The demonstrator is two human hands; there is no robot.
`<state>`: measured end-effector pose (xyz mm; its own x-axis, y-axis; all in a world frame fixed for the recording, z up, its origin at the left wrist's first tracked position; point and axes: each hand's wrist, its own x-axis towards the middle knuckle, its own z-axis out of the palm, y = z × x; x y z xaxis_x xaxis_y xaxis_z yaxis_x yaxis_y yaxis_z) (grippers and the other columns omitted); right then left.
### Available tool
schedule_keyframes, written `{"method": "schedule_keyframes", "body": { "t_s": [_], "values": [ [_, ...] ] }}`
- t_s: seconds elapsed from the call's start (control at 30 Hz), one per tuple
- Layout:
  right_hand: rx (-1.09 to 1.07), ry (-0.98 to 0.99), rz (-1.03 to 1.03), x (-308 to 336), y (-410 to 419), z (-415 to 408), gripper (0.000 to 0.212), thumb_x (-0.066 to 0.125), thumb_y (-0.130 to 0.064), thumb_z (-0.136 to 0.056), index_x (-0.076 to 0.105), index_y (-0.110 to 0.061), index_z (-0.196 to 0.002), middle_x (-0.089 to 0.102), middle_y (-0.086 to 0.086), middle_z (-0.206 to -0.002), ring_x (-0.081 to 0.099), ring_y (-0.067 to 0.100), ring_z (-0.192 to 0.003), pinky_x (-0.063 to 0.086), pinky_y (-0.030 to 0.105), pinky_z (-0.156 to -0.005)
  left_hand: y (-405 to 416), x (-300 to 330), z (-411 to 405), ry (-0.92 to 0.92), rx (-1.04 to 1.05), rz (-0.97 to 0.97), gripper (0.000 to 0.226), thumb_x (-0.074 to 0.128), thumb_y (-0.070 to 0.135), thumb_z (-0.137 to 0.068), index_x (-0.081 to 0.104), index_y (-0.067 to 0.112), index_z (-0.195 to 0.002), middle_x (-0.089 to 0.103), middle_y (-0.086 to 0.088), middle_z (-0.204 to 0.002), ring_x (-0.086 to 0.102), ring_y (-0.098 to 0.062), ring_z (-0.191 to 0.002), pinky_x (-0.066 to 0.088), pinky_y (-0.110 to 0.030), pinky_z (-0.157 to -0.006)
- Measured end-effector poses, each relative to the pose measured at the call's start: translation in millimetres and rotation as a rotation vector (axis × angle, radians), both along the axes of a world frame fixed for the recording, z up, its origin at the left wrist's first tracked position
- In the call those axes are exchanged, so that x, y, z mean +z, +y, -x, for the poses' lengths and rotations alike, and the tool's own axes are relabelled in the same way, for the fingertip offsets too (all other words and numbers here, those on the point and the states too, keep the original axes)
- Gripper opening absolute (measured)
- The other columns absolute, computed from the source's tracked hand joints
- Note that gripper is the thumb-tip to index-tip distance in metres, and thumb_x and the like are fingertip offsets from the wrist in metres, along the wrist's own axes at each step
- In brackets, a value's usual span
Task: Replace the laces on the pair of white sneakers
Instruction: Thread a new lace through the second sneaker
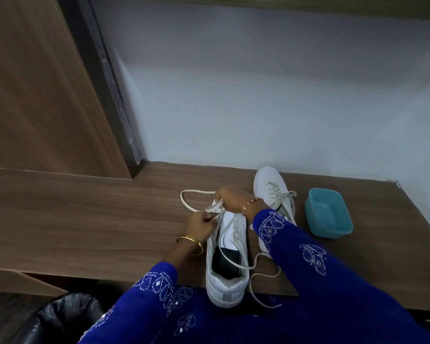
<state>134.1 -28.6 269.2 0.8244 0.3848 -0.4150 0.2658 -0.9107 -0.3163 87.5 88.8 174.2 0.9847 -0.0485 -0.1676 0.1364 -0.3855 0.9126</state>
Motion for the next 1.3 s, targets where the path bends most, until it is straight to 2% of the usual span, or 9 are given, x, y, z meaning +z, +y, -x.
{"method": "schedule_keyframes", "body": {
  "t_s": [0.13, 0.23, 0.3, 0.4, 0.6, 0.73, 0.97, 1.2, 1.3],
  "values": [
    [0.095, -0.001, 0.163, 22, 3, 10, 0.028, 0.032, 0.003, -0.096, 0.052, 0.003, -0.077, 0.045, 0.016, -0.073, 0.049, 0.026, -0.079, 0.034, 0.022, -0.058, -1, -1, 1, 0.031, 0.029, 0.082, 0.019, 0.05, 0.026, -0.068, 0.069, 0.028, -0.069, 0.055, -0.005, -0.075, 0.046, -0.013, -0.074, 0.037, -0.029, -0.069],
    [0.082, -0.03, 0.147, 23, 11, 7, 0.039, 0.033, 0.01, -0.092, 0.039, -0.012, -0.059, 0.038, 0.014, -0.06, 0.051, 0.028, -0.073, 0.037, 0.024, -0.06, -1, -1, 3, 0.029, 0.041, 0.103, 0.023, 0.052, 0.018, -0.073, 0.072, 0.008, -0.077, 0.056, -0.007, -0.074, 0.047, -0.014, -0.073, 0.037, -0.027, -0.068],
    [0.099, 0.04, 0.154, 22, 14, 6, 0.033, 0.031, 0.012, -0.093, 0.043, 0.025, -0.12, 0.049, 0.025, -0.069, 0.054, 0.036, -0.088, 0.041, 0.026, -0.07, 0, -2, 3, 0.016, 0.047, 0.092, 0.021, 0.053, 0.007, -0.079, 0.069, -0.007, -0.08, 0.053, -0.009, -0.067, 0.045, -0.014, -0.064, 0.035, -0.027, -0.061],
    [0.119, -0.013, 0.196, 17, 15, 2, 0.033, 0.04, 0.003, -0.093, 0.046, 0.001, -0.061, 0.034, 0.006, -0.055, 0.044, 0.024, -0.057, 0.032, 0.022, -0.051, 1, -3, 2, 0.024, 0.065, 0.083, 0.027, 0.053, -0.005, -0.083, 0.055, -0.002, -0.056, 0.038, -0.003, -0.052, 0.031, -0.001, -0.045, 0.026, -0.025, -0.052],
    [0.011, 0.087, 0.082, 0, 8, -11, 0.025, 0.047, -0.008, -0.093, 0.063, 0.011, -0.097, 0.063, 0.026, -0.108, 0.055, 0.028, -0.085, 0.037, 0.027, -0.067, -1, 1, 3, 0.018, 0.06, 0.093, 0.014, 0.054, 0.013, -0.075, 0.065, 0.005, -0.072, 0.043, -0.004, -0.059, 0.036, -0.003, -0.049, 0.031, -0.023, -0.054],
    [-0.012, 0.047, 0.04, -14, 5, -18, 0.024, 0.052, -0.008, -0.088, 0.066, 0.01, -0.093, 0.067, 0.023, -0.1, 0.061, 0.035, -0.09, 0.041, 0.028, -0.067, -2, 1, 0, -0.04, 0.006, 0.048, 0.034, 0.046, -0.012, -0.081, 0.069, 0.0, -0.103, 0.064, 0.0, -0.086, 0.052, 0.003, -0.072, 0.036, -0.008, -0.061],
    [-0.061, -0.003, 0.012, -22, 0, -19, 0.024, 0.062, -0.004, -0.081, 0.057, -0.001, -0.058, 0.061, 0.019, -0.071, 0.048, 0.021, -0.063, 0.034, 0.023, -0.052, -2, -1, 1, -0.034, 0.047, 0.109, 0.014, 0.054, -0.004, -0.082, 0.068, -0.003, -0.078, 0.05, 0.006, -0.059, 0.046, 0.007, -0.052, 0.036, -0.016, -0.059],
    [0.024, 0.087, 0.124, 68, 3, 26, 0.032, 0.033, 0.009, -0.095, 0.038, 0.041, -0.101, 0.038, 0.056, -0.107, 0.051, 0.035, -0.11, 0.028, 0.021, -0.105, -5, -5, 1, 0.012, 0.095, 0.095, 0.033, 0.054, -0.004, -0.084, 0.06, 0.011, -0.055, 0.046, 0.013, -0.048, 0.04, 0.001, -0.051, 0.034, -0.018, -0.054],
    [0.015, 0.091, 0.258, 47, 1, 18, 0.035, 0.031, -0.004, -0.1, 0.038, 0.016, -0.128, 0.038, 0.029, -0.138, 0.04, 0.03, -0.128, 0.017, 0.028, -0.108, -7, -6, 0, 0.014, 0.093, 0.059, 0.051, 0.054, -0.004, -0.084, 0.045, 0.021, -0.041, 0.037, 0.012, -0.037, 0.035, 0.0, -0.04, 0.027, -0.019, -0.049]
  ]
}}
